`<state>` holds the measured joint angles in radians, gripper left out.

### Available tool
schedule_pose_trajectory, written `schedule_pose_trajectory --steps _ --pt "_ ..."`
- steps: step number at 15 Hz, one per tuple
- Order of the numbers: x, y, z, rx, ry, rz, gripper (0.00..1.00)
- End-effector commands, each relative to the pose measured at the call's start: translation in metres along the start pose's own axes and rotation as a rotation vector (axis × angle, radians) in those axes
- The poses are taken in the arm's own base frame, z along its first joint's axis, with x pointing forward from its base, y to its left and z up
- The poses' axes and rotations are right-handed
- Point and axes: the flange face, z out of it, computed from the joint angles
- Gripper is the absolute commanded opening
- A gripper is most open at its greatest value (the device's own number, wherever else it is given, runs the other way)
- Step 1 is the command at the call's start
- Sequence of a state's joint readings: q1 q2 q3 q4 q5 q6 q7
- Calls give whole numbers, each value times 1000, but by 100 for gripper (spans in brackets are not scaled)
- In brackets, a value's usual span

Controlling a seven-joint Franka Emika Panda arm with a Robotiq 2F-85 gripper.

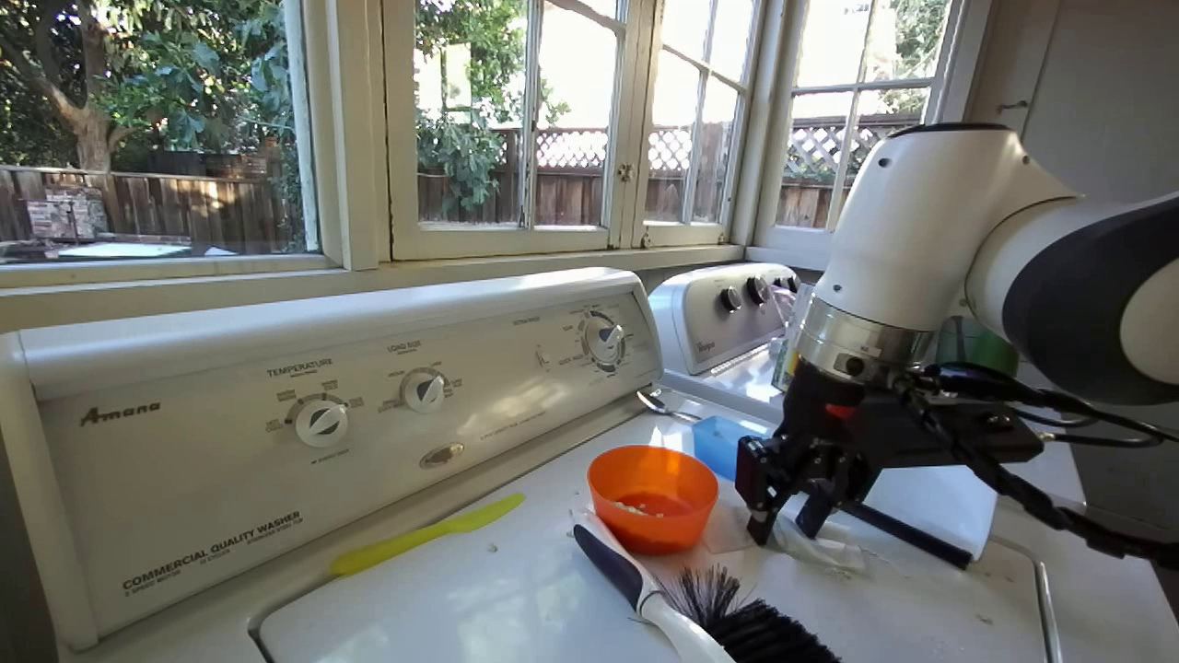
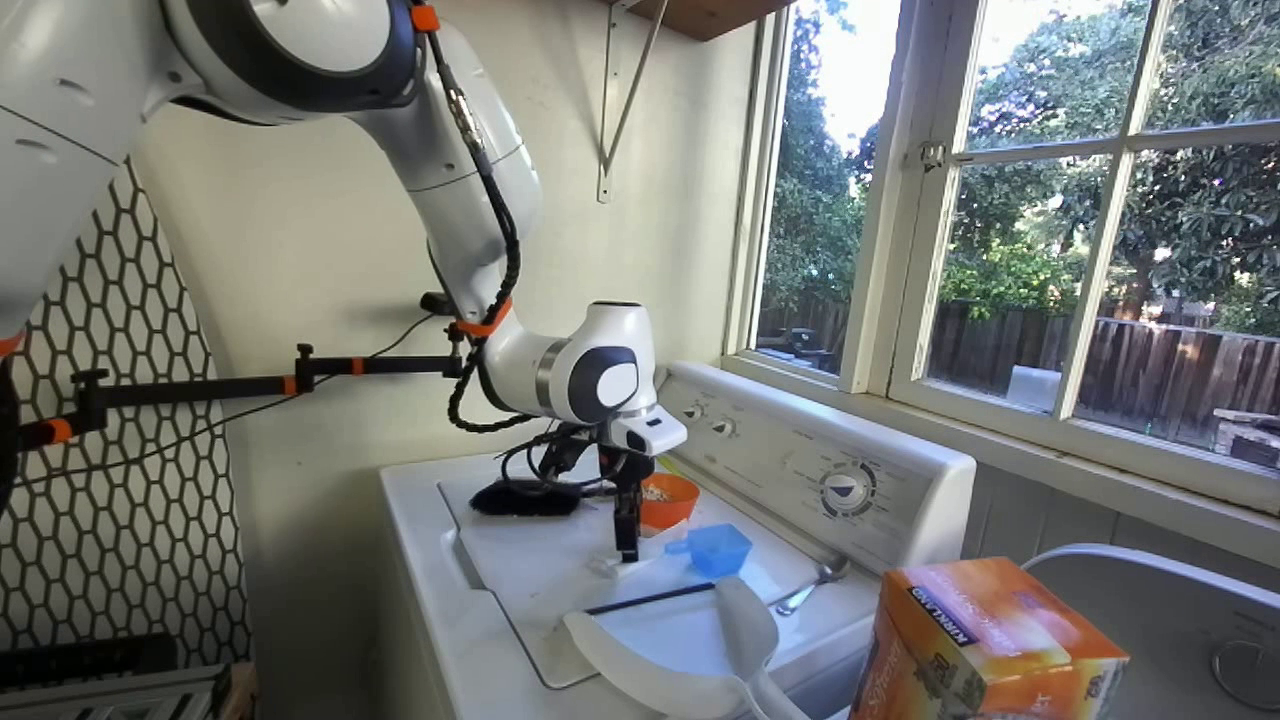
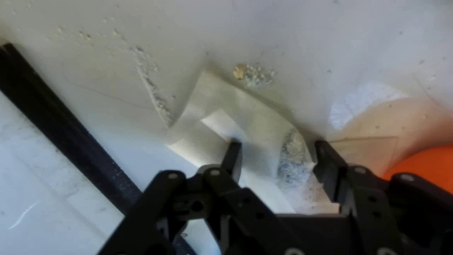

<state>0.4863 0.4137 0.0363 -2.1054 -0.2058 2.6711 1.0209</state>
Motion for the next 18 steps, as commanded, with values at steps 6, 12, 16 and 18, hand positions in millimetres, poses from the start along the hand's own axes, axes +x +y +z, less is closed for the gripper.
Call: schedule_pose_trajectory --steps 6,12,16,18 --pt "-2 -1 8 -7 5 3 18" --pt "0 0 7 -10 7 3 2" --pt "3 2 -2 -7 17 11 0" --pt "5 3 -6 -10 21 13 1"
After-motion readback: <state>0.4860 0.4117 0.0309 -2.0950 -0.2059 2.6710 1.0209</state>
